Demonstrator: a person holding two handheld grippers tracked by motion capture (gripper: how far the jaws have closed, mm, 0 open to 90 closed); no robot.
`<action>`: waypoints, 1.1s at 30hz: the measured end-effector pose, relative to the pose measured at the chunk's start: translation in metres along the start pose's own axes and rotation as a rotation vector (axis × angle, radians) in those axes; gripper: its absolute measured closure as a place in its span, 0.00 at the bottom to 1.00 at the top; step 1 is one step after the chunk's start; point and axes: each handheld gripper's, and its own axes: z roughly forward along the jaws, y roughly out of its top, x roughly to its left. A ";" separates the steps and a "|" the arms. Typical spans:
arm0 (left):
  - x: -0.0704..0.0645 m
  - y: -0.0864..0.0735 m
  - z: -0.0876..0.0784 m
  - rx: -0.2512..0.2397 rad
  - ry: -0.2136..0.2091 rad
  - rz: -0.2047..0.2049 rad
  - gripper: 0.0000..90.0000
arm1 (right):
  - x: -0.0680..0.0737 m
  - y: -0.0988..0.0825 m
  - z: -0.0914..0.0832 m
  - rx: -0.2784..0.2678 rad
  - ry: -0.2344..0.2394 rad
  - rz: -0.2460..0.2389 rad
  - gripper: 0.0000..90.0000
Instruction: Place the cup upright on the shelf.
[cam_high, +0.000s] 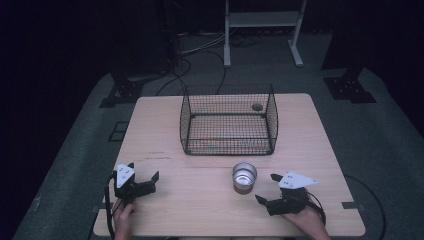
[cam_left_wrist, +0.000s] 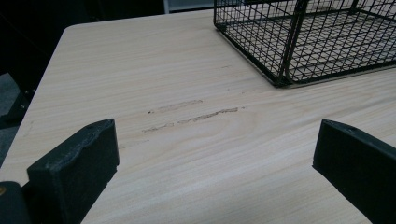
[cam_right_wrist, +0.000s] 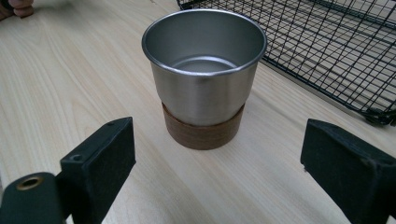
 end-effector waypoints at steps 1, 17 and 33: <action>0.000 0.000 0.000 0.000 0.000 0.000 0.00 | 0.000 0.001 0.000 0.002 0.001 0.002 0.09; 0.000 0.000 0.000 -0.002 0.000 0.003 0.00 | 0.001 0.009 0.018 0.040 0.019 -0.009 0.04; 0.000 0.000 0.000 -0.005 -0.001 0.003 0.00 | -0.001 0.017 0.037 0.063 0.035 -0.008 0.04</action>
